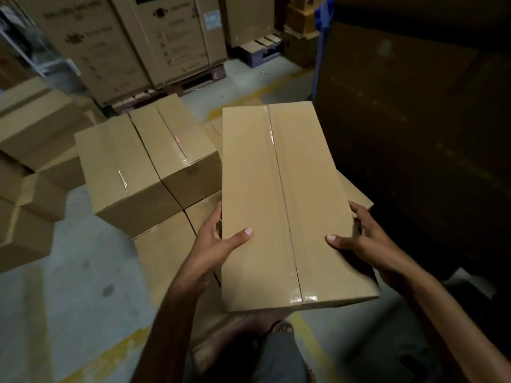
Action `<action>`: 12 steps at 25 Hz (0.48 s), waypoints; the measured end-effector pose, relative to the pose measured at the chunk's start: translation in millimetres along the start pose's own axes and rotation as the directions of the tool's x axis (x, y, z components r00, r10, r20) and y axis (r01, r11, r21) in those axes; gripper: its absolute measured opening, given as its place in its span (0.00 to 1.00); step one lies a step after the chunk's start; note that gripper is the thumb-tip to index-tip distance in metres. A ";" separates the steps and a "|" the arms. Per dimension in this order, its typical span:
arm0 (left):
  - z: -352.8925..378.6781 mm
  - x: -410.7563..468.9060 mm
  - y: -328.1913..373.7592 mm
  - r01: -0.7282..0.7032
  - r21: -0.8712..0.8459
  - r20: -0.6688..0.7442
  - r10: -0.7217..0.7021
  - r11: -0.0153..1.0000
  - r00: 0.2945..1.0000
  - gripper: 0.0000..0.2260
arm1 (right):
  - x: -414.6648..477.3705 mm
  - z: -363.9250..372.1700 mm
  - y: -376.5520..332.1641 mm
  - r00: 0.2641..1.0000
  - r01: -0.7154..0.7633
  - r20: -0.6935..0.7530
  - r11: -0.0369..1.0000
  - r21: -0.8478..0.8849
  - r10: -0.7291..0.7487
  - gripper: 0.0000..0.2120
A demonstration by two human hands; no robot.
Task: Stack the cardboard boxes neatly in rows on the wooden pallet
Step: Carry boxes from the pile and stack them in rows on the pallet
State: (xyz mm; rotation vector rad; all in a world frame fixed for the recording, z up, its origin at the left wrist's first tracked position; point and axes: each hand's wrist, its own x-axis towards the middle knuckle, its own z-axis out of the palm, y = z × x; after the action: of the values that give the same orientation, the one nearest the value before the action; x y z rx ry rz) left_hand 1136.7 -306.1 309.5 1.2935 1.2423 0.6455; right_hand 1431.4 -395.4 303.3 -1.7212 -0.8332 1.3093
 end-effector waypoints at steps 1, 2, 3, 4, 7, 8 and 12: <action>3.6 10.9 0.5 -0.003 -0.010 -0.010 0.003 1.000 1.000 0.34 | 12.8 -4.2 -3.2 1.000 0.008 0.007 1.000 0.005 -0.008 0.40; 7.6 21.3 0.7 -0.005 -0.018 -0.014 0.005 1.000 1.000 0.34 | 24.5 -8.6 -5.8 1.000 0.011 0.012 1.000 0.010 -0.011 0.39; 12.8 33.7 1.2 -0.005 -0.024 -0.024 0.005 1.000 1.000 0.33 | 38.6 -14.4 -9.6 1.000 0.015 0.016 1.000 0.007 -0.015 0.38; 17.5 44.5 2.1 -0.002 -0.027 -0.037 0.001 1.000 0.999 0.33 | 52.6 -19.4 -13.3 1.000 0.021 0.018 1.000 0.002 -0.021 0.39; 29.8 80.9 4.3 0.003 -0.044 -0.067 -0.005 0.999 0.998 0.32 | 97.8 -31.0 -30.9 0.998 0.052 0.035 0.999 -0.013 -0.051 0.38; 32.0 96.2 4.6 0.005 -0.056 -0.085 -0.010 0.998 0.996 0.31 | 116.0 -34.9 -37.5 0.997 0.058 0.044 0.998 -0.017 -0.057 0.38; 28.5 157.7 8.9 0.016 -0.064 -0.142 -0.025 0.998 0.989 0.32 | 191.5 -37.6 -68.4 0.991 0.087 0.105 0.994 -0.069 -0.079 0.37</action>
State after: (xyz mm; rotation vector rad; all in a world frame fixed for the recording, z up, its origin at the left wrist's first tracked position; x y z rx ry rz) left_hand 1210.0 -170.7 263.8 1.1980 1.3400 0.7672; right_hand 1512.8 -206.2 284.8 -1.6683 -1.0125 1.3340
